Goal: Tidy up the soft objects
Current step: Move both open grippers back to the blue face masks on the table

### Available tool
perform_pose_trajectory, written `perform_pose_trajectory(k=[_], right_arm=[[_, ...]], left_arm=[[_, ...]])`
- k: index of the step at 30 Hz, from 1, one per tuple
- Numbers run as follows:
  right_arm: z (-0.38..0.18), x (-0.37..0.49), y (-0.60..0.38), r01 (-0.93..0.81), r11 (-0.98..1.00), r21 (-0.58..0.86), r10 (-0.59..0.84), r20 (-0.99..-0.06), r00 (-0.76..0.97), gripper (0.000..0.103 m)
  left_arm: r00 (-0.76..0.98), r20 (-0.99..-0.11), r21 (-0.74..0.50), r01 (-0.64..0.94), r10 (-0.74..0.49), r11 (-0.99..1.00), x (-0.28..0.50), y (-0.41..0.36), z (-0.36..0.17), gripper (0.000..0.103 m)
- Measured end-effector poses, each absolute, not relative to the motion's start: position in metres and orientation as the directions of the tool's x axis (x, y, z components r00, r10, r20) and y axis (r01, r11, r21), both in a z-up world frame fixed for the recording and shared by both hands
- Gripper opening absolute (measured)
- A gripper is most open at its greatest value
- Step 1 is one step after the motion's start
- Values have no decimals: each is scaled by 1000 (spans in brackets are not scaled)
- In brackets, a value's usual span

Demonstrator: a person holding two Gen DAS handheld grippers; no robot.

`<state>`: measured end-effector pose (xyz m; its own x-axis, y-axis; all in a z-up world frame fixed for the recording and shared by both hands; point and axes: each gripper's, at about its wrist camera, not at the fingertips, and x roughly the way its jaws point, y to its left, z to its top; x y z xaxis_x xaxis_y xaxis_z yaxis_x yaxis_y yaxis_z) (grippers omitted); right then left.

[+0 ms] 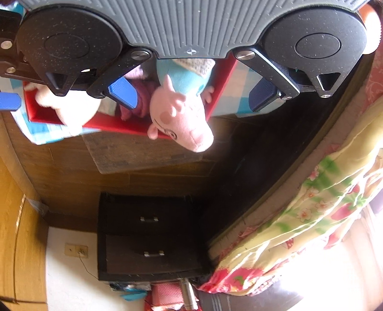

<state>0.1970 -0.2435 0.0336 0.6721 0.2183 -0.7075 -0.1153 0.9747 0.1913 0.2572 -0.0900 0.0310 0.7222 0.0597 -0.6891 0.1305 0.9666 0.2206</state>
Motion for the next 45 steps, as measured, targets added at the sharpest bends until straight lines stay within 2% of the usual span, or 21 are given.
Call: perform_pose_trajectory(k=[15, 27, 45], right_arm=[[40, 148, -224, -191, 978, 88, 185, -793, 581, 41], [18, 88, -217, -239, 968, 71, 187, -839, 510, 41], [4, 49, -249, -172, 978, 118, 188, -854, 484, 41]], left_arm=[[638, -768, 237, 198, 59, 951, 190, -79, 29, 96], [582, -811, 116, 242, -48, 963, 123, -59, 30, 96], [414, -900, 5, 328, -139, 945, 64, -71, -20, 96]])
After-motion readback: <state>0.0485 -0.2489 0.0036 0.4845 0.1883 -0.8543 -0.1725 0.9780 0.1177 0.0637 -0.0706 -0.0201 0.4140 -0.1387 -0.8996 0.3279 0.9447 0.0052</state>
